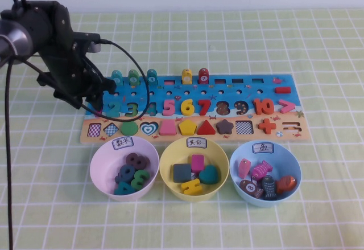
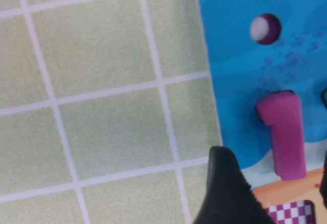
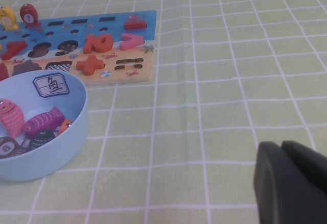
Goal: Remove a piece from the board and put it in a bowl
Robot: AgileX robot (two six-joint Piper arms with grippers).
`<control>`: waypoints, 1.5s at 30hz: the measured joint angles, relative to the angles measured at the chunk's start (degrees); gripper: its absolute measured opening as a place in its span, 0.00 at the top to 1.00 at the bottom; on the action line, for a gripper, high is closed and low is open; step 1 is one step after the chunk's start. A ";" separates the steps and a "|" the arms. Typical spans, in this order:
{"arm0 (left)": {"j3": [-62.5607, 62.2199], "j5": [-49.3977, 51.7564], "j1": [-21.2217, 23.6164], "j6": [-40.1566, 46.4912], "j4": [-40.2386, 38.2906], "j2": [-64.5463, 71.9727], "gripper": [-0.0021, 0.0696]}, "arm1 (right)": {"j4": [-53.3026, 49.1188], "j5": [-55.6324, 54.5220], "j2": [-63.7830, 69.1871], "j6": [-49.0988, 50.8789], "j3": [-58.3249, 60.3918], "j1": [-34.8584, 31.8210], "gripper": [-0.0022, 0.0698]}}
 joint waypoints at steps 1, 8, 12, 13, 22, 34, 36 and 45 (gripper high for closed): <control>0.00 -0.10 0.14 0.39 -0.10 0.00 0.50 | 0.00 0.00 0.00 0.00 0.00 0.00 1.00; 0.00 -0.57 0.34 1.19 -0.92 0.00 0.50 | 0.00 0.00 0.00 0.00 0.00 0.00 1.00; 0.00 -0.91 -0.02 1.38 -0.92 0.00 0.50 | 0.00 0.00 0.00 0.00 0.00 0.00 1.00; 0.00 -0.91 -0.36 1.38 -0.49 0.05 0.50 | 0.00 0.00 0.00 0.00 0.00 0.00 1.00; 0.00 -1.41 -1.68 0.50 1.36 0.14 0.50 | 0.00 0.00 0.00 0.00 0.00 0.00 1.00; -0.09 -1.30 -1.32 -0.33 1.73 2.19 0.50 | 0.00 0.00 0.00 0.00 0.00 0.00 1.00; -0.09 -1.18 -1.32 -0.33 1.57 2.22 0.50 | 0.00 0.00 0.00 0.00 0.00 0.00 1.00; -0.09 -1.29 -1.32 -0.33 1.17 2.22 0.74 | 0.00 0.00 0.00 0.00 0.00 0.00 1.00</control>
